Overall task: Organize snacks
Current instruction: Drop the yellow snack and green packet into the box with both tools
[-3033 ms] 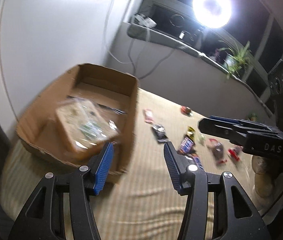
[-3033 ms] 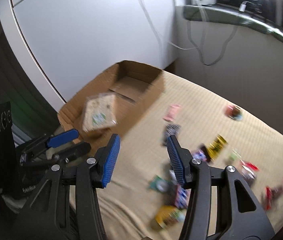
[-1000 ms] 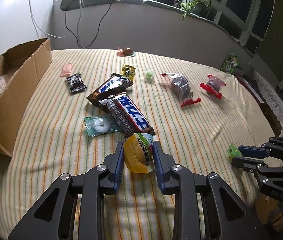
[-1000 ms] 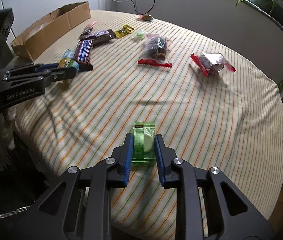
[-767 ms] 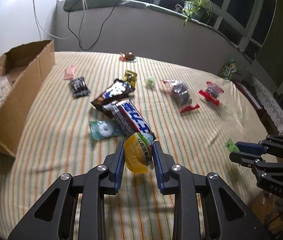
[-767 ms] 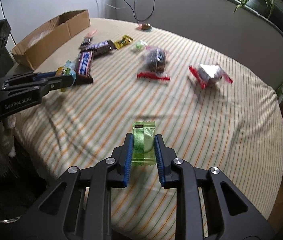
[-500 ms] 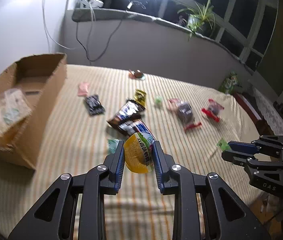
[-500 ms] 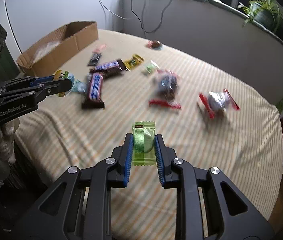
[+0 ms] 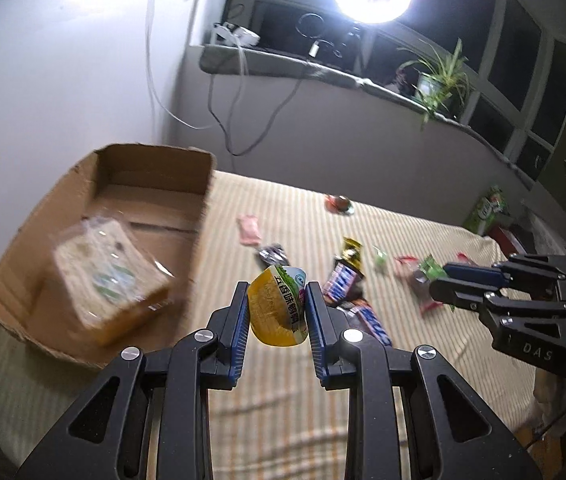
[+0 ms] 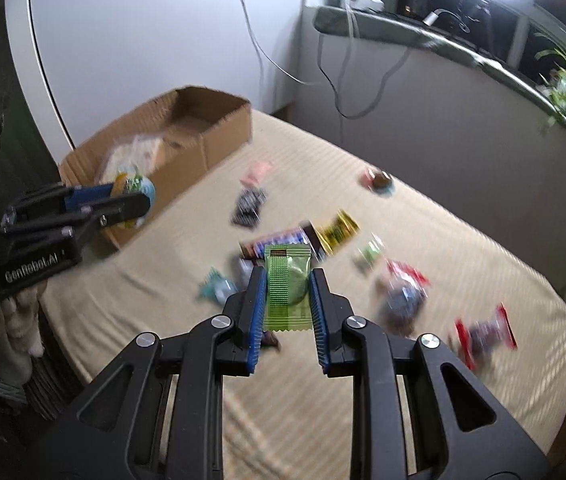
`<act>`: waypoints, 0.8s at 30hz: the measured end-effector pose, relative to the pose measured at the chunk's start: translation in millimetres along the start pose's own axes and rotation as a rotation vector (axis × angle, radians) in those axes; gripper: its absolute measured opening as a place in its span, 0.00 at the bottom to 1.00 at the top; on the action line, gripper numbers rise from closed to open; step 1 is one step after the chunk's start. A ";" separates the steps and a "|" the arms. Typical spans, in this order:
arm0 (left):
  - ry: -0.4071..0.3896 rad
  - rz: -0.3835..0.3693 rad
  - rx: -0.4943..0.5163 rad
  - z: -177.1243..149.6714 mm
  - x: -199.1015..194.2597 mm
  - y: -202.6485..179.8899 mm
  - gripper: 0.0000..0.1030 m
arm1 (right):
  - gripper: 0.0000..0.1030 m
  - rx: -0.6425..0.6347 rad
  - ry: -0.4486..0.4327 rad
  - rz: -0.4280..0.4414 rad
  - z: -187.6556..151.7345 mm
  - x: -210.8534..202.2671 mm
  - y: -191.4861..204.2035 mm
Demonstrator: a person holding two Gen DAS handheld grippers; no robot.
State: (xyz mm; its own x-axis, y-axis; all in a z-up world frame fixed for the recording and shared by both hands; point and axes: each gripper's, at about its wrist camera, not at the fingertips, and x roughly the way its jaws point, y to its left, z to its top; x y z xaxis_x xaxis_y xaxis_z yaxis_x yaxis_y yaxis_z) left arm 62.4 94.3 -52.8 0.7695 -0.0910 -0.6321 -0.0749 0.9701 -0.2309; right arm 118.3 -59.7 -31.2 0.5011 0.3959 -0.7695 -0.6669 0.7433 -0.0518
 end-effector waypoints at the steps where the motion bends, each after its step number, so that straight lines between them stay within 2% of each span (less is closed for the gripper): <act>1: -0.004 0.006 -0.007 2.5 -0.2 4.2 0.25 | 0.22 -0.005 -0.005 0.013 8.0 3.8 3.6; 16: -0.024 0.074 -0.072 33.2 12.4 58.0 0.25 | 0.22 -0.126 -0.046 0.114 104.4 65.9 61.9; 24: -0.012 0.099 -0.093 39.2 24.0 76.3 0.25 | 0.22 -0.138 -0.034 0.158 133.2 104.6 77.5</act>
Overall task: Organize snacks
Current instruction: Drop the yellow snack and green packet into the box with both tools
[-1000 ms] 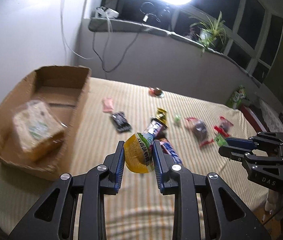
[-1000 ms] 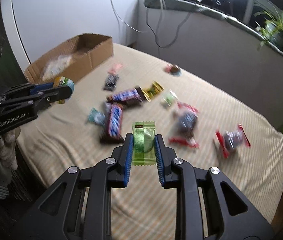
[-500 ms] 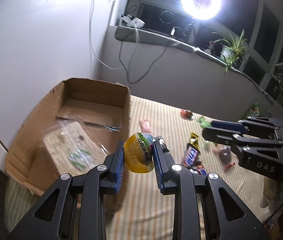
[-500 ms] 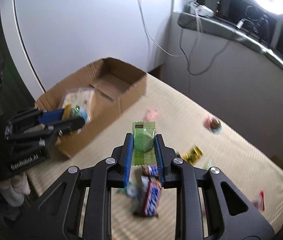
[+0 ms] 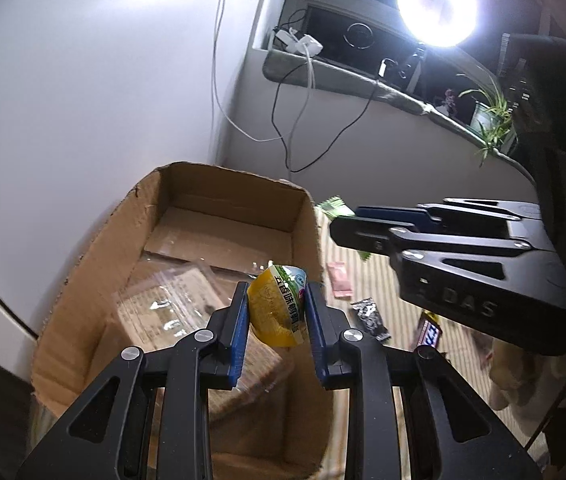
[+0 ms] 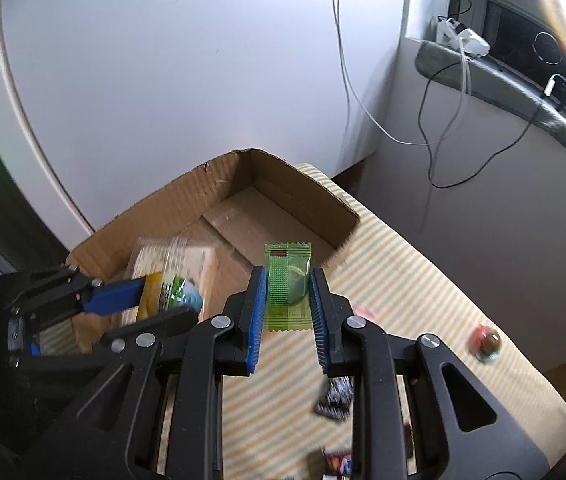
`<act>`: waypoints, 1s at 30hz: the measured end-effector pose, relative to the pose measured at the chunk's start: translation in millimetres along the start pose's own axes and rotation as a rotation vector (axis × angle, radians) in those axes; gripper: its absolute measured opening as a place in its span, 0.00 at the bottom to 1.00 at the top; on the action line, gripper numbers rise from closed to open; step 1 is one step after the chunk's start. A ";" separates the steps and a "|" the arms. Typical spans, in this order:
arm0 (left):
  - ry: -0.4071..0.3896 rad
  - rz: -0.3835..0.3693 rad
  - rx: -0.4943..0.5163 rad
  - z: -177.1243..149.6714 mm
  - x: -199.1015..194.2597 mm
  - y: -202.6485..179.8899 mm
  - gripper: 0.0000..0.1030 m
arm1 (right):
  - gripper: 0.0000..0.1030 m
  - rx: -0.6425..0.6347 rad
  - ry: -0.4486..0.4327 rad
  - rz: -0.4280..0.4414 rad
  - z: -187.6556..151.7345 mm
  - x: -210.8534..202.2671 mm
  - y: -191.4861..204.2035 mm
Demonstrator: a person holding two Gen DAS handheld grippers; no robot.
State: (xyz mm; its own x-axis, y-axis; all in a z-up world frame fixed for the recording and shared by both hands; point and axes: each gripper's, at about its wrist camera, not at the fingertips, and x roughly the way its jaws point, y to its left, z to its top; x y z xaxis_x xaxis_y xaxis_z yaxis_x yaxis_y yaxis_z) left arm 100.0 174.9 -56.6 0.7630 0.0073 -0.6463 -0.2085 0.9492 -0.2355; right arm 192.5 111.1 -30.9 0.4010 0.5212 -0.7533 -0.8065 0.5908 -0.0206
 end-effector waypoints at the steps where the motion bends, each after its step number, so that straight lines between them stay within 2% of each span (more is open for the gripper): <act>1: 0.001 0.003 -0.004 0.7 1.4 2.4 0.25 | 0.22 0.002 0.005 0.010 3.2 7.1 0.1; 7: 0.013 0.007 -0.014 2.5 7.8 8.3 0.25 | 0.22 0.001 0.037 0.037 10.8 35.6 -0.1; 14: 0.017 0.013 -0.020 3.7 11.2 9.9 0.27 | 0.23 -0.009 0.050 0.043 13.0 45.3 1.5; 19: 0.011 0.018 -0.032 3.9 7.2 11.9 0.27 | 0.37 -0.004 0.041 0.030 14.1 39.6 1.4; 30: -0.027 0.010 -0.027 -1.4 -23.1 -1.7 0.27 | 0.38 -0.002 0.004 -0.001 5.1 -3.9 2.8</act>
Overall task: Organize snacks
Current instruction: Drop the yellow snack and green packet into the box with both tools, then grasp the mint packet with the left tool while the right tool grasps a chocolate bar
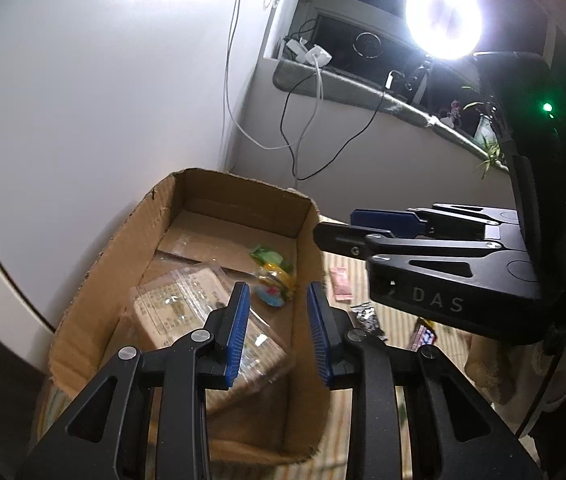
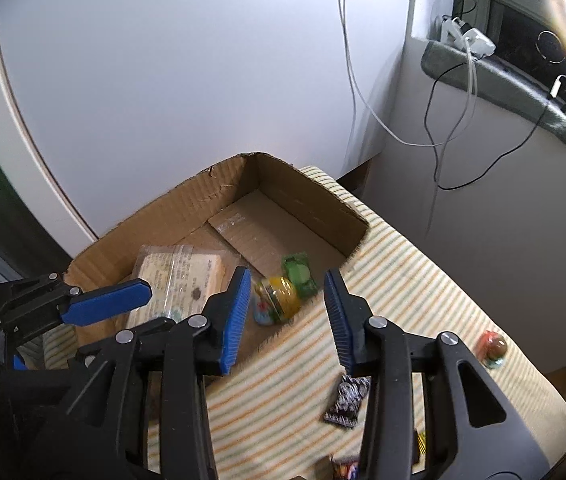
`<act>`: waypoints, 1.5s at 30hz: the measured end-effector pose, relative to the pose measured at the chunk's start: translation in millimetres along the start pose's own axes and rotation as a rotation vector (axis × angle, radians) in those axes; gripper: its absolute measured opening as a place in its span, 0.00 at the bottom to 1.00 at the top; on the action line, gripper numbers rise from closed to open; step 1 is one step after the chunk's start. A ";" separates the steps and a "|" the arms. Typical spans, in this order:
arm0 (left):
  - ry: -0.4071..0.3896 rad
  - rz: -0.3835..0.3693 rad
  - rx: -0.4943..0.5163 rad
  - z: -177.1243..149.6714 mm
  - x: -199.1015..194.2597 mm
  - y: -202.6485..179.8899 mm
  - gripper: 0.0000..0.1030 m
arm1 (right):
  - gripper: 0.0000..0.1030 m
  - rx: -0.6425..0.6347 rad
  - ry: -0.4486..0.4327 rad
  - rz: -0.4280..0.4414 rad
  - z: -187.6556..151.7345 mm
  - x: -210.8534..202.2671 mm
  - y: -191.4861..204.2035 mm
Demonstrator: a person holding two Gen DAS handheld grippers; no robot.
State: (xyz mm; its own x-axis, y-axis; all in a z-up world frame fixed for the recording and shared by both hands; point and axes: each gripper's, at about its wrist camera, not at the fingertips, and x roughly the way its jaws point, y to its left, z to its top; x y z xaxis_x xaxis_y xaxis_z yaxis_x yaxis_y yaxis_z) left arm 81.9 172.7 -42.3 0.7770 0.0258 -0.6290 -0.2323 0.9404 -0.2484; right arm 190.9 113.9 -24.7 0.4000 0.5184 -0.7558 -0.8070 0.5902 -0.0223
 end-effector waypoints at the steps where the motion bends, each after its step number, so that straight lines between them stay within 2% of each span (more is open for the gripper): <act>1: -0.003 -0.002 0.002 -1.1 -3.0 -2.3 0.27 | 0.38 0.000 -0.003 -0.005 -2.1 -5.6 -0.5; 10: 0.011 -0.054 0.031 -16.6 -12.5 -30.8 0.27 | 0.38 0.046 -0.016 -0.053 -44.2 -57.2 -20.5; 16: 0.054 -0.095 0.047 -30.7 -3.5 -50.0 0.27 | 0.39 0.094 0.044 -0.104 -93.2 -72.3 -39.9; 24: 0.125 -0.140 0.079 -47.8 12.0 -72.2 0.27 | 0.39 0.166 0.135 -0.089 -149.1 -66.6 -54.6; 33: 0.199 -0.195 0.142 -60.5 28.7 -93.4 0.27 | 0.38 0.190 0.164 -0.033 -167.6 -52.7 -49.7; 41: 0.257 -0.225 0.152 -63.3 48.9 -96.7 0.27 | 0.38 0.213 0.198 -0.032 -175.1 -40.2 -54.7; 45: 0.316 -0.256 0.176 -66.3 62.2 -99.3 0.27 | 0.34 0.243 0.201 -0.042 -180.1 -45.1 -65.3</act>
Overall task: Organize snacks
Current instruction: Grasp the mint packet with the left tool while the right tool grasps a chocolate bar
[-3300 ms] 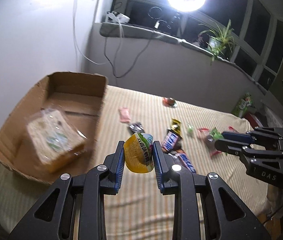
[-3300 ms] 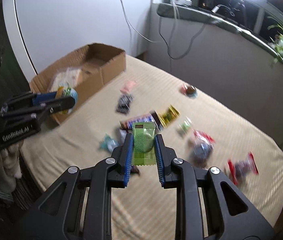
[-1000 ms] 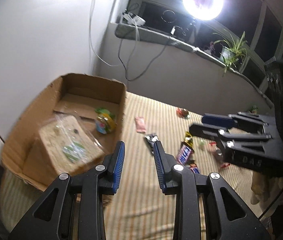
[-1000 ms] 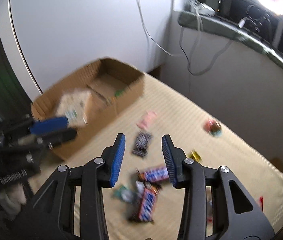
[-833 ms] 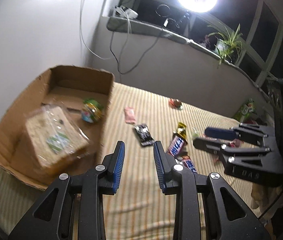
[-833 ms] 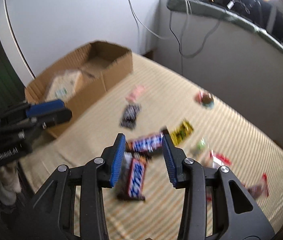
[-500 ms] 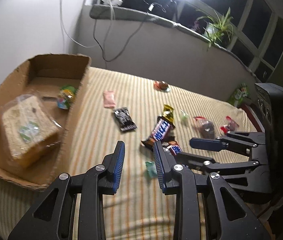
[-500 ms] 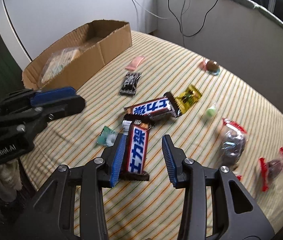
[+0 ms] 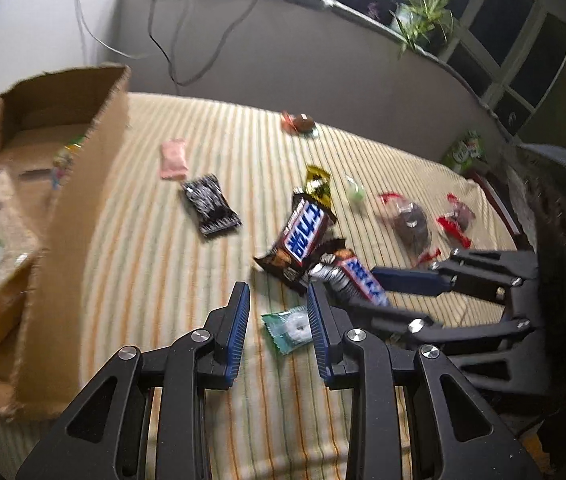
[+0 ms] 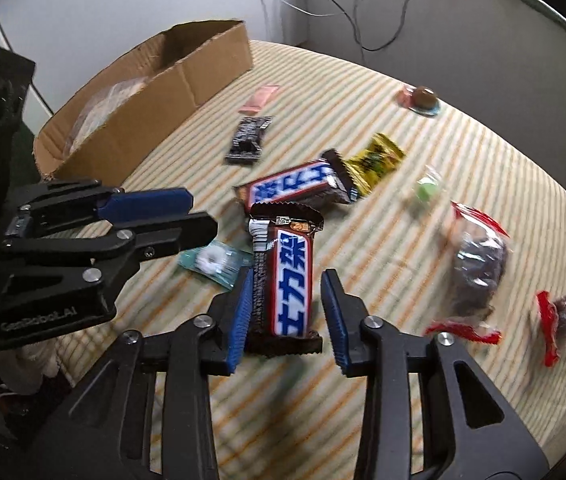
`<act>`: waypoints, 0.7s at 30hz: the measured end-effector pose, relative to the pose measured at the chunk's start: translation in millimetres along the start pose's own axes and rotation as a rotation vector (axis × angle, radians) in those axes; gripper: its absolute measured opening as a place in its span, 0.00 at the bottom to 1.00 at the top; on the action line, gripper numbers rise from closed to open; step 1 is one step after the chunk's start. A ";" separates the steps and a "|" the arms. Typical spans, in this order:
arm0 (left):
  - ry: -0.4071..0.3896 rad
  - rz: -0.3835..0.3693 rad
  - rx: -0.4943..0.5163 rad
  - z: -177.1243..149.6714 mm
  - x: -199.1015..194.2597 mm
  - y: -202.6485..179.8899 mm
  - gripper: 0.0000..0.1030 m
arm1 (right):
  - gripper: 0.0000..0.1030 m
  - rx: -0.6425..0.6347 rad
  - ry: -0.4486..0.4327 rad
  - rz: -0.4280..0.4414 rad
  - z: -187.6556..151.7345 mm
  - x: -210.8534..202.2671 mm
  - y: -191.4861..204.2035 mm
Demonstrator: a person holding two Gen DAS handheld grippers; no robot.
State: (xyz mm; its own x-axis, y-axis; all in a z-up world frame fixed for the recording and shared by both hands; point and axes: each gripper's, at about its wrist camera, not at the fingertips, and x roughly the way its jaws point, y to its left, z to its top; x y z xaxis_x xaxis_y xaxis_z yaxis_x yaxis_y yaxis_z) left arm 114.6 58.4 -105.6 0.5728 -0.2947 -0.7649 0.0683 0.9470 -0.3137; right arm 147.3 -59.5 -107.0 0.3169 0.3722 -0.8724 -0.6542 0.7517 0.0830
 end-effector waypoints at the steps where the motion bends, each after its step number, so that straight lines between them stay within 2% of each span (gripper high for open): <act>1: 0.008 -0.002 0.006 -0.7 2.1 -0.4 0.27 | 0.34 0.007 0.002 -0.007 -1.8 -0.9 -4.5; 7: 0.061 -0.041 0.050 -3.9 13.6 -7.7 0.27 | 0.34 0.037 0.007 -0.028 -11.5 -5.0 -24.8; 10: 0.065 -0.007 0.129 -11.1 11.2 -20.1 0.27 | 0.34 0.046 0.008 -0.027 -16.0 -6.8 -30.9; 16: 0.072 0.026 0.226 -18.9 9.3 -35.4 0.27 | 0.34 0.049 0.011 -0.022 -19.5 -7.5 -33.1; 17: 0.076 0.030 0.248 -20.2 9.6 -39.1 0.31 | 0.34 0.047 0.012 -0.022 -18.6 -6.7 -33.1; 21: 0.094 0.038 0.315 -23.6 12.3 -50.5 0.34 | 0.34 0.036 0.016 -0.025 -17.4 -5.4 -31.8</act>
State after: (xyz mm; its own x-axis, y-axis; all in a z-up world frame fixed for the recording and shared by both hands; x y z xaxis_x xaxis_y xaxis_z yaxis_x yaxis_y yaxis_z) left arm 98.9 4.0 -112.4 0.5032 -0.2550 -0.8257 0.3062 0.9461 -0.1056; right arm 154.5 -94.8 -113.3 0.3219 0.3448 -0.8818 -0.6213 0.7796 0.0780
